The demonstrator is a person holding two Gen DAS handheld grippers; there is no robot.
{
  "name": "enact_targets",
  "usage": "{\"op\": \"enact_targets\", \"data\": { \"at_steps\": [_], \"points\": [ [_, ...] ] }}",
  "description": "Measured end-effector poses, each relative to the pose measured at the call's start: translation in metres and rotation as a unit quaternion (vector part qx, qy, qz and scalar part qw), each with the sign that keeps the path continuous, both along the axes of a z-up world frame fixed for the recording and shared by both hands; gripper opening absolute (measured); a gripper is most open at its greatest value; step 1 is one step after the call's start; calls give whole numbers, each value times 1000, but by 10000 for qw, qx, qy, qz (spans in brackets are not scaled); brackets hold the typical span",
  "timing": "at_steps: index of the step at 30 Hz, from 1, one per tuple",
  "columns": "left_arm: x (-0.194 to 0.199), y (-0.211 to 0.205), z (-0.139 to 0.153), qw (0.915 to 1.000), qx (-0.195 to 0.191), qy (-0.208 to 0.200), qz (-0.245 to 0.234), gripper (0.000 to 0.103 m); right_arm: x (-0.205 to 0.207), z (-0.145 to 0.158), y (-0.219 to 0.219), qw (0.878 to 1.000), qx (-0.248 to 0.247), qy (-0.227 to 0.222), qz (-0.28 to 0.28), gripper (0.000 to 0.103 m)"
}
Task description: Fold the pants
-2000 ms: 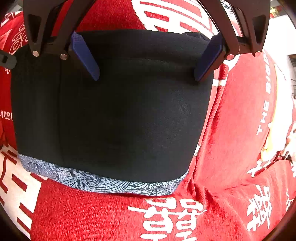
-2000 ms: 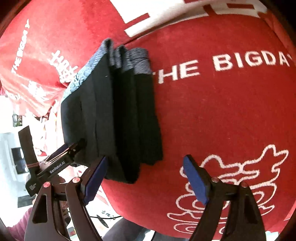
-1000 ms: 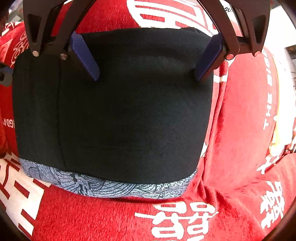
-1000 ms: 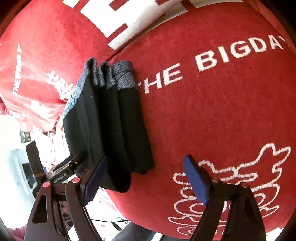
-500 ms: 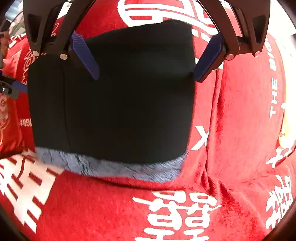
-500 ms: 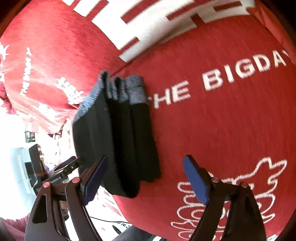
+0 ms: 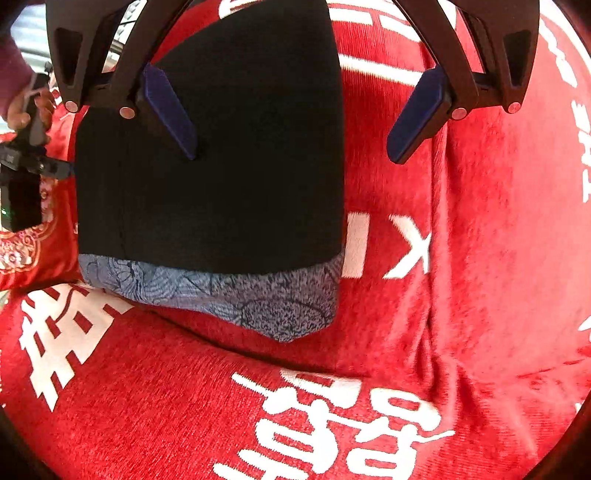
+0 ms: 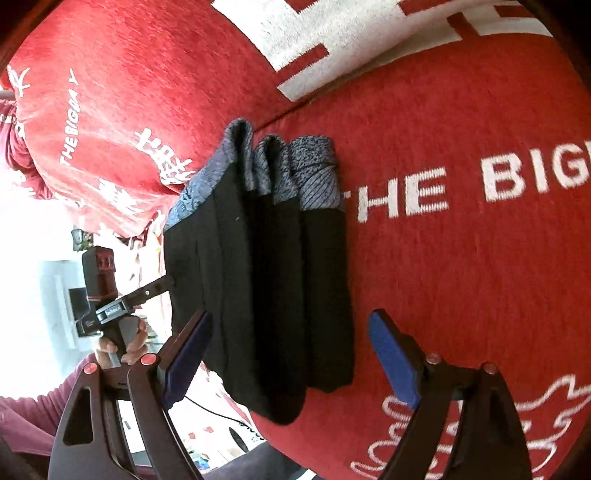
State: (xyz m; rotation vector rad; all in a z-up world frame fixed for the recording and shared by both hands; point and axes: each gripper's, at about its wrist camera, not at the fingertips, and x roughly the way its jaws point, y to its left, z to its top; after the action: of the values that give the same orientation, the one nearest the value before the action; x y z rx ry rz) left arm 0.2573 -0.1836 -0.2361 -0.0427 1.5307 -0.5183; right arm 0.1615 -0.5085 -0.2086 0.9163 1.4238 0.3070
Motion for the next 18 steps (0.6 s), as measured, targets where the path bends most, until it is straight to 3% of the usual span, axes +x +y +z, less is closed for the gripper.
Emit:
{"op": "enact_targets", "data": {
  "at_steps": [9,12,16,18],
  "points": [
    [8,-20,-21,9975,-583,368,-137,102,17,-20,-3,9969,682,-390,-14,89],
    [7,-25,-30,9959,-737,515,-44,103,23,-31,5,9971,682,-338,61,89],
    [3,-25,-29,9963,-743,412,88,103,21,-36,5,9965,772,-250,-198,88],
    [0,-22,-25,9959,-798,382,173,96,22,-37,3,9973,677,-72,-262,82]
  ]
}}
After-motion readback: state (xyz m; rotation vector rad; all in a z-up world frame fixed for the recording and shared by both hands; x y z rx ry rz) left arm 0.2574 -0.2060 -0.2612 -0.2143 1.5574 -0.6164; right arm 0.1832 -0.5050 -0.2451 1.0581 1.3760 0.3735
